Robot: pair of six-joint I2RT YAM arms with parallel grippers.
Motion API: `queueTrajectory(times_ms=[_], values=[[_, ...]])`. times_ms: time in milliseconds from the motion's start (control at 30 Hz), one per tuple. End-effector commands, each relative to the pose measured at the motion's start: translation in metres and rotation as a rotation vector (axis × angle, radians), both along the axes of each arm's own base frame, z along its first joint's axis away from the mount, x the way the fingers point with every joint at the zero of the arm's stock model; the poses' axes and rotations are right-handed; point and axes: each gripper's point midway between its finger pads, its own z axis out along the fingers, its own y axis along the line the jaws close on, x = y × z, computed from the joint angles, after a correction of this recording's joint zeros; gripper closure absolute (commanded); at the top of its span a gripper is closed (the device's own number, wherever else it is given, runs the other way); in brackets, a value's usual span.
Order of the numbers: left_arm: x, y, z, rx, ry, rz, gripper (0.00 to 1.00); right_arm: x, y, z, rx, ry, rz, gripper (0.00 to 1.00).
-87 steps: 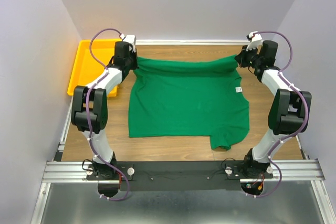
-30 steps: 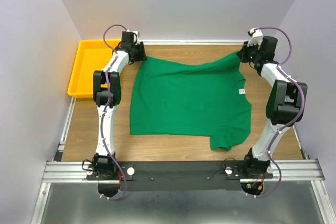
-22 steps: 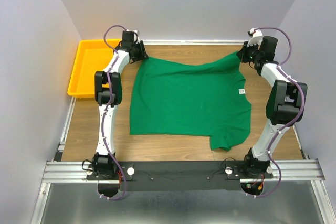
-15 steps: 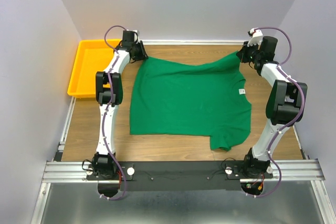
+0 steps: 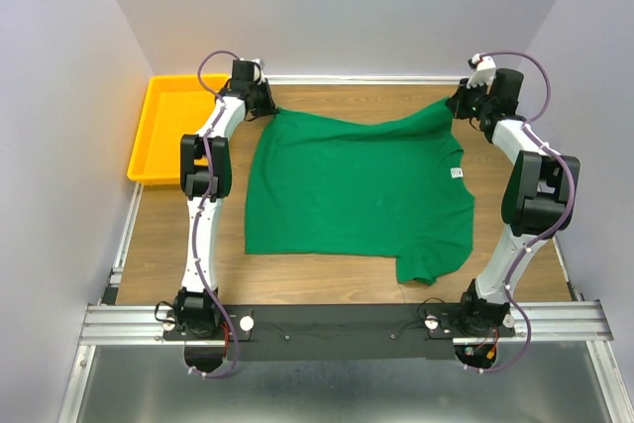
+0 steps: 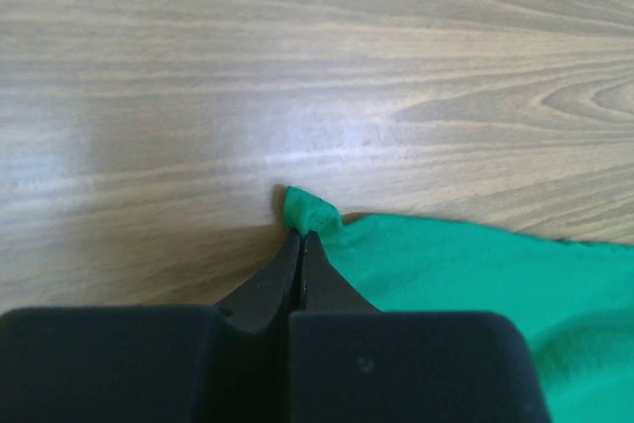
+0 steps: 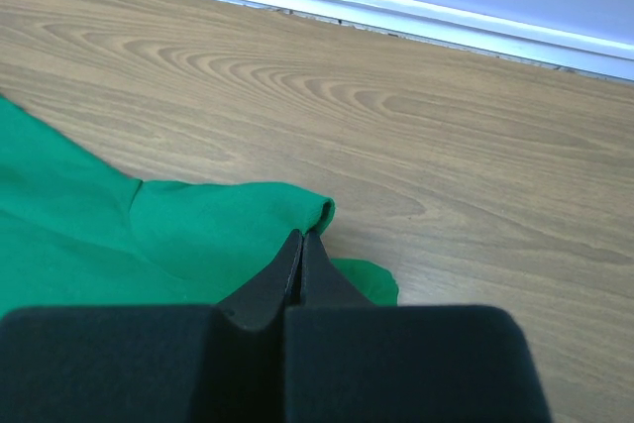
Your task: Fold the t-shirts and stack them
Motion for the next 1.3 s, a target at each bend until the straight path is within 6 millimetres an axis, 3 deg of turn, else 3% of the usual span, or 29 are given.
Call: queueTrajectory(times_ms=[0,33,133,200,433,533,800,1267], values=[[0.004,0.012,0.05,0.058,-0.132,0.015,1.0,-0.001,-0.001,0.013,0.012,-0.012,0.006,0.99],[0.004,0.015,0.079,0.06,-0.198,0.022,1.0,-0.001,-0.001,0.016,0.017,-0.015,0.005,0.99],[-0.006,0.023,0.114,0.071,-0.272,0.02,1.0,0.0,-0.001,0.024,0.022,-0.029,0.004,0.99],[-0.012,0.026,0.12,0.075,-0.283,0.01,1.0,0.0,-0.001,0.028,0.03,-0.033,-0.002,0.99],[-0.044,0.04,0.101,0.099,-0.242,-0.004,1.0,0.003,-0.005,0.038,0.046,-0.051,-0.002,0.99],[-0.051,0.046,0.103,0.081,-0.252,0.007,1.0,0.005,-0.001,0.046,0.062,-0.063,0.018,0.99],[-0.049,0.052,0.117,0.071,-0.281,0.015,1.0,0.013,0.004,0.052,0.089,-0.075,0.045,0.99],[-0.054,0.041,0.103,0.032,-0.258,-0.042,1.0,0.0,0.012,0.033,0.108,-0.03,0.083,0.99]])
